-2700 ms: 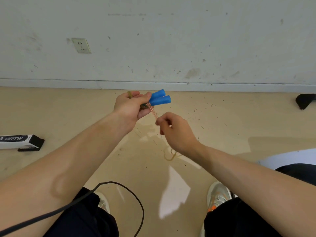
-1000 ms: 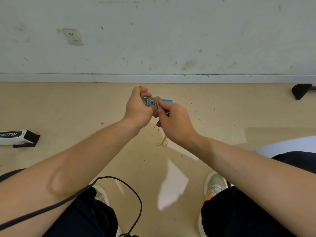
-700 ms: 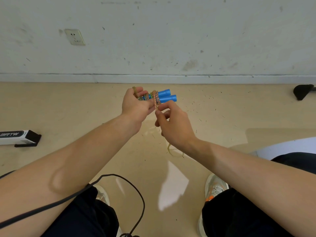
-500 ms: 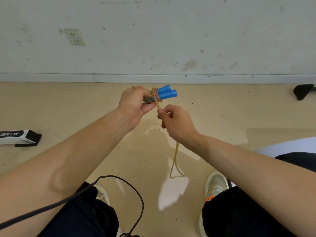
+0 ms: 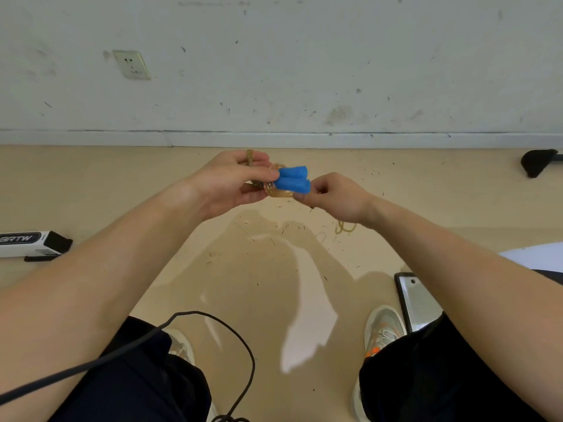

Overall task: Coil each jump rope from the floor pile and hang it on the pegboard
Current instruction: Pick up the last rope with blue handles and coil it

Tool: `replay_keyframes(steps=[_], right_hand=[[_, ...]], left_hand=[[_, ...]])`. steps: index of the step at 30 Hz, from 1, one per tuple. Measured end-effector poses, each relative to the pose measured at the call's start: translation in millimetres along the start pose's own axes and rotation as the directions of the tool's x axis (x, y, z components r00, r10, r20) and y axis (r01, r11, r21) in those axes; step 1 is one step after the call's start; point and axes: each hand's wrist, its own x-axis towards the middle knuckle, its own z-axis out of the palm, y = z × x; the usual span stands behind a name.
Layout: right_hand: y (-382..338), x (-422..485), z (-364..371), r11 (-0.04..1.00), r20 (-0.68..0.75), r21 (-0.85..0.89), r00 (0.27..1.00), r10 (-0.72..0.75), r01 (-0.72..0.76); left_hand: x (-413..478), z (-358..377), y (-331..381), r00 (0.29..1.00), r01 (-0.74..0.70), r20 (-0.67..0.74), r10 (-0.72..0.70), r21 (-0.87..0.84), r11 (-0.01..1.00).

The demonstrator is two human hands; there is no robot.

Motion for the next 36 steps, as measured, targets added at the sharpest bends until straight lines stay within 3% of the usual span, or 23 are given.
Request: replay_keyframes(steps=[5, 8, 10, 15, 17, 20, 23, 26, 29, 32, 34, 36], right_hand=[[-2, 4, -12, 0.992, -0.021, 0.124, 1.000, 0.006, -0.003], [-11, 2, -7, 0.970, -0.030, 0.237, 0.998, 0.059, -0.051], [-17, 0, -4, 0.949, -0.050, 0.302, 0.992, 0.113, -0.093], [-39, -16, 14, 0.716, -0.025, 0.680, 0.970, 0.241, -0.161], [-44, -24, 22, 0.667, -0.017, 0.731, 0.972, 0.232, -0.147], [-45, -28, 29, 0.680, -0.085, 0.728, 0.972, 0.218, -0.089], [-40, -27, 35, 0.782, -0.194, 0.622, 0.964, 0.182, -0.023], [-33, -27, 43, 0.906, -0.295, 0.415, 0.955, 0.043, 0.087], [-30, -27, 50, 0.974, -0.332, 0.116, 0.932, -0.144, 0.192], [-28, -25, 57, 0.947, -0.287, -0.147, 0.904, -0.317, 0.285], [-28, -27, 61, 0.930, -0.283, -0.164, 0.888, -0.363, 0.328], [-27, -30, 64, 0.930, -0.345, -0.075, 0.865, -0.363, 0.361]], left_hand=[[-3, 0, -3, 0.986, -0.159, 0.099, 0.133, 0.336, 0.928], [-4, 7, -9, 0.966, -0.255, 0.120, 0.227, 0.553, 0.793], [0, 10, -13, 0.947, -0.268, 0.054, 0.317, 0.679, 0.683], [12, 15, -24, 0.860, -0.289, -0.082, 0.503, 0.734, 0.615], [15, 17, -28, 0.841, -0.300, -0.109, 0.530, 0.720, 0.625], [17, 21, -32, 0.836, -0.316, -0.153, 0.528, 0.653, 0.688], [14, 27, -31, 0.882, -0.275, -0.238, 0.407, 0.442, 0.854], [12, 28, -27, 0.925, -0.208, -0.284, 0.255, 0.183, 0.961], [13, 26, -23, 0.944, -0.117, -0.312, 0.111, -0.003, 0.993], [10, 24, -23, 0.945, -0.054, -0.326, 0.019, -0.098, 0.994], [7, 24, -21, 0.942, -0.039, -0.334, -0.006, -0.128, 0.991], [4, 25, -19, 0.941, -0.045, -0.339, -0.009, -0.150, 0.988]])
